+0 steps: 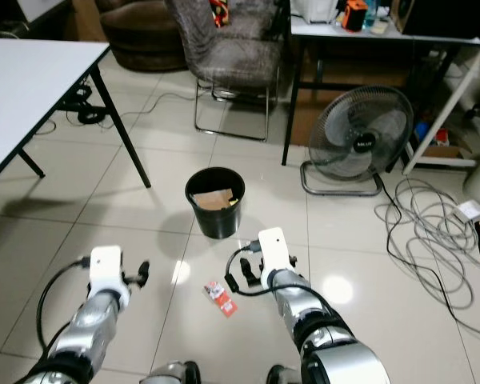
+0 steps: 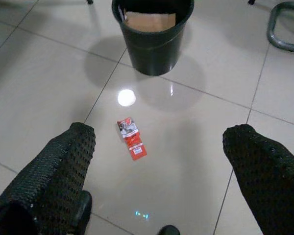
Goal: Picking trash to rubbish bin
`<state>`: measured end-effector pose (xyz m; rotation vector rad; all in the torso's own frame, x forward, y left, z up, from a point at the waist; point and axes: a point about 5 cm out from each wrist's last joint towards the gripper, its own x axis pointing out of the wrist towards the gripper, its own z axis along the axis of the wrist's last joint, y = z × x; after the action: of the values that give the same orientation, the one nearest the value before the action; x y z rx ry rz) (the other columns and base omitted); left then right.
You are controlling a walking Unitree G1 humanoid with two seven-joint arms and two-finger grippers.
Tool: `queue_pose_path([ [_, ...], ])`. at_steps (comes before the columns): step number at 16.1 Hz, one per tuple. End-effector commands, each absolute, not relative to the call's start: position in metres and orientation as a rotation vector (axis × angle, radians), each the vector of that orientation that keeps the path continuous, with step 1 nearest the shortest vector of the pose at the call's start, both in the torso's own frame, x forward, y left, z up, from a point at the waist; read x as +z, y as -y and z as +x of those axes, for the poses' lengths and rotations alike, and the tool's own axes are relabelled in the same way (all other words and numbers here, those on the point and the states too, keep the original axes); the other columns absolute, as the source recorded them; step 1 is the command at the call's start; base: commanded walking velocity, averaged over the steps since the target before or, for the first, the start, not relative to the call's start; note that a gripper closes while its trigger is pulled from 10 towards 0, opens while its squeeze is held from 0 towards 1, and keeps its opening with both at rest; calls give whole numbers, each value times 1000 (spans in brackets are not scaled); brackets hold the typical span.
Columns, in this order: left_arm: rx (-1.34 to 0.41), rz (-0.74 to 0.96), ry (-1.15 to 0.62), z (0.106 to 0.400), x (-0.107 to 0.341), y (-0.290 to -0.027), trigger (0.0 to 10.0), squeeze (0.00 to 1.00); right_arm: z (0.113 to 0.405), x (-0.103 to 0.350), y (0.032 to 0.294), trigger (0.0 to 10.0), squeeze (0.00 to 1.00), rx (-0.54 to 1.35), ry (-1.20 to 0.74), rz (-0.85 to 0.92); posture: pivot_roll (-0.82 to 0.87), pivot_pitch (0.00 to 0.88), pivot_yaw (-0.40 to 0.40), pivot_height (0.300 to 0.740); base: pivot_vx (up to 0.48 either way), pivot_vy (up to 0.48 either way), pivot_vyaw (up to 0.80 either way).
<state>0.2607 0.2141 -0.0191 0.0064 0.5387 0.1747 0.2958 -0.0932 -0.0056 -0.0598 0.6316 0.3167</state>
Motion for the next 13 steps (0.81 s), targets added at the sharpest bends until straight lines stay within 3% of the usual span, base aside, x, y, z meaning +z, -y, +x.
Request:
queue_pose_path([
  [1,210,-20,-591,249,-29,-221,10000,0,292,-10,93,10000,0,330,-649,-62,-44,88,6,740,0,0,0],
  [4,267,18,-689,235,-40,-237,10000,0,282,-20,98,10000,0,360,-710,-116,-41,57,-5,740,0,0,0],
  [8,319,-16,-833,198,-62,-252,10000,0,271,-32,120,10000,0,268,-780,-112,-38,54,-7,740,0,0,0],
  [13,204,10,-932,176,-76,-241,10000,0,241,-55,150,10000,0,204,-899,-165,-40,54,-12,740,0,0,0],
])
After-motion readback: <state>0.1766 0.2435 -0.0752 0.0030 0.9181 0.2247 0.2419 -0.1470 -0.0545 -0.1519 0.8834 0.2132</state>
